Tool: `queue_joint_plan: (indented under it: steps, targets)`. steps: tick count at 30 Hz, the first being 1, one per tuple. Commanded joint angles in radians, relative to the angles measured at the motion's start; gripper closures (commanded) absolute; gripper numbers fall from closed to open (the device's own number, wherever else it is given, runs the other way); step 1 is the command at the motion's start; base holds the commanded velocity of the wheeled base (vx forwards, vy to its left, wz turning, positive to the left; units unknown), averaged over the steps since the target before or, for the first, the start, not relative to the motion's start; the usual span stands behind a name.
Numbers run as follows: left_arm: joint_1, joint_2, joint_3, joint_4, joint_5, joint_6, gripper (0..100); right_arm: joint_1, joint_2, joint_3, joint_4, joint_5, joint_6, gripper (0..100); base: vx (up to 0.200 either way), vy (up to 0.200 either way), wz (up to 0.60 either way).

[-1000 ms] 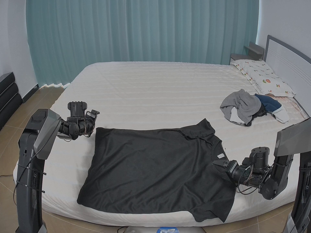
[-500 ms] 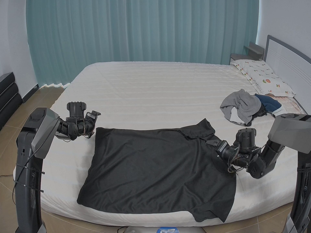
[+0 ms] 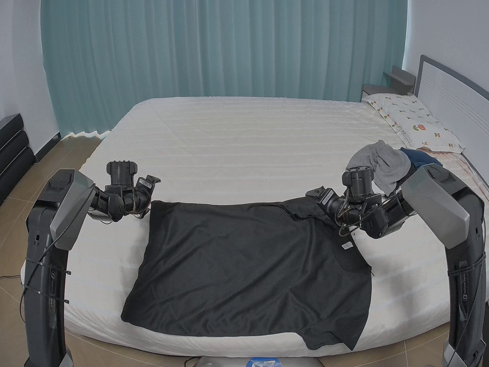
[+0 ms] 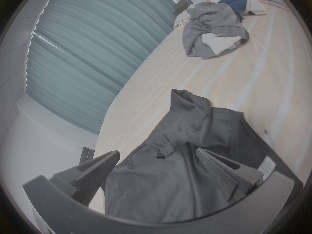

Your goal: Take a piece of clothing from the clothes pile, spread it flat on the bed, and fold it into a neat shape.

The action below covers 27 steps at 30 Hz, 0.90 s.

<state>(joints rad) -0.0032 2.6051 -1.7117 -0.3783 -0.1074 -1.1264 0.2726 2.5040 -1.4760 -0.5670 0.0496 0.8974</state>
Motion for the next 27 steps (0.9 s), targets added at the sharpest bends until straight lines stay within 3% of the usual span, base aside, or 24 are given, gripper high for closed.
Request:
queue_joint_plan:
  steps: [1,10,17,27]
  targets:
    - [-0.003,-0.005,0.030,-0.028,0.002,0.007,0,0.019,0.173,-0.204,0.075,-0.013,-0.014,0,0.000,0.000,0.00]
    - [-0.003,-0.003,0.038,-0.045,0.000,0.011,0,-0.006,0.323,-0.523,0.225,-0.116,-0.009,0,0.000,0.000,0.00]
    - [-0.003,-0.003,0.038,-0.044,0.000,0.014,0,-0.009,0.246,-0.494,0.245,-0.134,-0.003,0,0.000,0.000,0.00]
    - [-0.003,-0.002,0.037,-0.044,0.000,0.016,0,-0.001,0.124,-0.291,0.230,-0.117,0.000,0,0.000,0.000,0.00]
